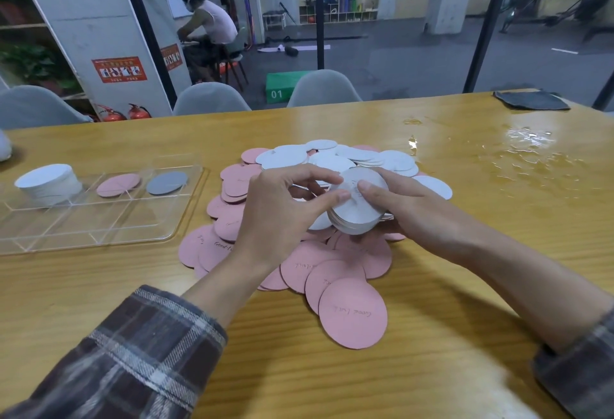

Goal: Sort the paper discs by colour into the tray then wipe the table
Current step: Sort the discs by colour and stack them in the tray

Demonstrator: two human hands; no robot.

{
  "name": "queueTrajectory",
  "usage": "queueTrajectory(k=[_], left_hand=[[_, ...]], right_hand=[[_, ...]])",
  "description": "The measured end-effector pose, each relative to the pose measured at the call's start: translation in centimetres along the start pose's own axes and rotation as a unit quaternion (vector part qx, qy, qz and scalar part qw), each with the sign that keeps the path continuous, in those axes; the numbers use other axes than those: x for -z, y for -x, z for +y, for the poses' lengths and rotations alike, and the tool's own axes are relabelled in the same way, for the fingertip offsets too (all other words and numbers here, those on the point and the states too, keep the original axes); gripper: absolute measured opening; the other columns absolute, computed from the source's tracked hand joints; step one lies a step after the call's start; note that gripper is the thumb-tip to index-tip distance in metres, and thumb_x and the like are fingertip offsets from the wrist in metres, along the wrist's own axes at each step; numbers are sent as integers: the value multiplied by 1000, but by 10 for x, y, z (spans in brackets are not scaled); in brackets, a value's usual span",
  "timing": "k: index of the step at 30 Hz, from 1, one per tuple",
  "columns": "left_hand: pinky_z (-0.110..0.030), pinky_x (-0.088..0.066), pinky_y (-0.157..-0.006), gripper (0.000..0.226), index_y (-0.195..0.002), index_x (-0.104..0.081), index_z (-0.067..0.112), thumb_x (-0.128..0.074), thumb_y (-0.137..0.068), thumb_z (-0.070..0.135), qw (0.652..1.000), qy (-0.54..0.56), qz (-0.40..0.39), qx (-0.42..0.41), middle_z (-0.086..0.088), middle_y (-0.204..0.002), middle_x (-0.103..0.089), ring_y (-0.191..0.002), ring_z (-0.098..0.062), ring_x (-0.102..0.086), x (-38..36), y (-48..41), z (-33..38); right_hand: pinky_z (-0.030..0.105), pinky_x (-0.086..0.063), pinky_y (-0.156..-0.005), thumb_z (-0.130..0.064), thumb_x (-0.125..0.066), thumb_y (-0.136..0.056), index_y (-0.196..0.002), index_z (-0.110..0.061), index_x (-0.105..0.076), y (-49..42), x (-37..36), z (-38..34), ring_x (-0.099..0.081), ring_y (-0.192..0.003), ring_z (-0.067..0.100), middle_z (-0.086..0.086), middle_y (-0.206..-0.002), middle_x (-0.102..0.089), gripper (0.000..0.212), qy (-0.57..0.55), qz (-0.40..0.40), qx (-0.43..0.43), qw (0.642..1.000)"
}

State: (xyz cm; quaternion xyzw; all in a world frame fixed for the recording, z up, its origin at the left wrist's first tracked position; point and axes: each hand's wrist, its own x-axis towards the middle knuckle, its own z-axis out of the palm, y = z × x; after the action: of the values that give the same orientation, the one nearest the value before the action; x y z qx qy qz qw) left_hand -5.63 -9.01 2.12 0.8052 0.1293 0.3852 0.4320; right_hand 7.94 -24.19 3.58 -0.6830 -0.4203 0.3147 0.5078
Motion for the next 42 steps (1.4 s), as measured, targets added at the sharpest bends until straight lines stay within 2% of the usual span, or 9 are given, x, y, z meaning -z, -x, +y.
queueTrajectory(k=[4, 6, 9, 14, 18, 23, 31, 39, 42], left_hand=[[-24, -55, -71, 3, -90, -81, 22, -80, -91, 23, 999, -47, 13, -5, 15, -86, -78, -83, -12, -72, 8, -5, -4], [-18, -49, -70, 4, -89, -80, 24, -78, -91, 27, 993, -122, -2, 6, 14, -85, -76, -81, -8, -68, 15, -8, -15], [-19, -45, -75, 25, -103, -79, 27, -84, -83, 42, 967, -240, -84, 28, 10, -97, -68, -85, -4, -58, 22, -8, -29], [-31, -46, -87, 49, -120, -75, 25, -86, -78, 48, 956, -265, -114, 47, 4, -105, -60, -98, -14, -54, 22, -9, -29], [-15, -46, -69, 21, -96, -75, 28, -89, -79, 27, 977, -186, -76, 71, 8, -92, -67, -76, -6, -60, 27, -11, -22], [-21, -51, -60, 12, -90, -76, 18, -86, -84, 15, 990, -42, -71, 117, -2, -79, -71, -65, -9, -61, 40, -19, -13], [-19, -54, -57, 6, -94, -72, 7, -76, -89, 5, 956, 182, -81, 214, -5, -81, -71, -72, -15, -65, 35, -16, -3], [-20, -50, -55, 7, -88, -70, 10, -70, -92, 4, 933, 238, -104, 248, -4, -81, -67, -70, -19, -55, 35, -16, -1], [-25, -47, -60, 9, -81, -74, 15, -73, -87, 9, 932, 240, -99, 254, -5, -84, -68, -79, -23, -53, 35, -18, -4]], right_hand=[[29, -57, -71, -36, -47, -108, -128, -36, -63, -3, 2, 1, -74, -95, 20, -3, -111, -74, 26, 0, 33, 11, 999], [38, -60, -90, -36, -48, -107, -129, -36, -63, -6, 7, 5, -71, -108, 16, -7, -116, -73, 27, -11, 62, 13, 998], [48, -50, -107, -40, -49, -106, -134, -39, -61, -10, 13, 9, -64, -118, 13, -11, -123, -70, 31, 4, 87, 19, 996], [42, -52, -102, -38, -47, -107, -134, -37, -61, -13, 14, 11, -65, -118, 15, -8, -123, -71, 30, 3, 92, 13, 996], [26, -58, -77, -37, -45, -108, -134, -37, -60, -9, 11, 8, -66, -112, 11, -7, -123, -69, 30, -6, 87, 8, 996], [42, -51, -106, -39, -46, -108, -135, -43, -59, -11, 10, 8, -63, -118, 10, -13, -125, -68, 30, 6, 103, 11, 995], [45, -49, -107, -37, -45, -108, -130, -42, -59, -10, 8, 6, -61, -118, 10, -17, -121, -66, 27, 15, 114, 23, 993], [45, -49, -108, -38, -46, -108, -128, -44, -60, -10, 7, 8, -63, -116, 8, -22, -116, -67, 26, 21, 107, 23, 994], [34, -55, -93, -37, -44, -108, -129, -42, -60, -10, 6, 7, -63, -114, 12, -17, -117, -66, 26, 32, 105, 25, 994]])
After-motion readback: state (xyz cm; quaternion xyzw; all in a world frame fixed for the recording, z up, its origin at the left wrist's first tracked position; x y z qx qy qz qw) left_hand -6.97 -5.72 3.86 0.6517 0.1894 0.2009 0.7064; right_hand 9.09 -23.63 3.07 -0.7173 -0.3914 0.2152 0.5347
